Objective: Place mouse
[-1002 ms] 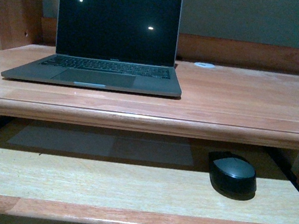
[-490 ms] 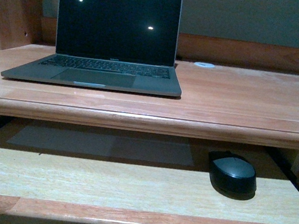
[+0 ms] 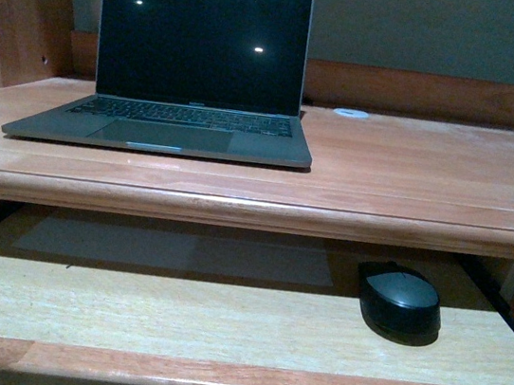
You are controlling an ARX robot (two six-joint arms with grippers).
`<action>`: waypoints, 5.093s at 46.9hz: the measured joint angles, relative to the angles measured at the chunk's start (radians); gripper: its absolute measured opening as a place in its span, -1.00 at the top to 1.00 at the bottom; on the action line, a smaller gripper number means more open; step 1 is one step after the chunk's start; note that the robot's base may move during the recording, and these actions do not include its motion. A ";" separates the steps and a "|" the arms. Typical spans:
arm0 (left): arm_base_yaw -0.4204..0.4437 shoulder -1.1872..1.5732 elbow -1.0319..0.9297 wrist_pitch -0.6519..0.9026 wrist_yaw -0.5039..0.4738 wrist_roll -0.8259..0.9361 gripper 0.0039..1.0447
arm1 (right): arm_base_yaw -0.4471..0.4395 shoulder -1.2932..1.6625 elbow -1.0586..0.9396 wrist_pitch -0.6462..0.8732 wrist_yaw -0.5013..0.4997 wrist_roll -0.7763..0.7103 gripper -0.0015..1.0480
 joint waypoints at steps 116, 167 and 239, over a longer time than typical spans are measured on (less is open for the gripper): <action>-0.001 -0.169 0.001 -0.176 0.000 0.000 -0.88 | 0.411 1.654 0.696 0.473 0.291 0.259 -0.87; -0.001 -0.169 0.001 -0.176 0.000 0.000 -0.88 | 0.438 1.232 0.498 0.397 0.300 0.235 -0.21; -0.001 -0.169 0.001 -0.175 0.000 0.000 -0.88 | 0.396 1.648 0.776 0.527 0.333 0.202 -0.21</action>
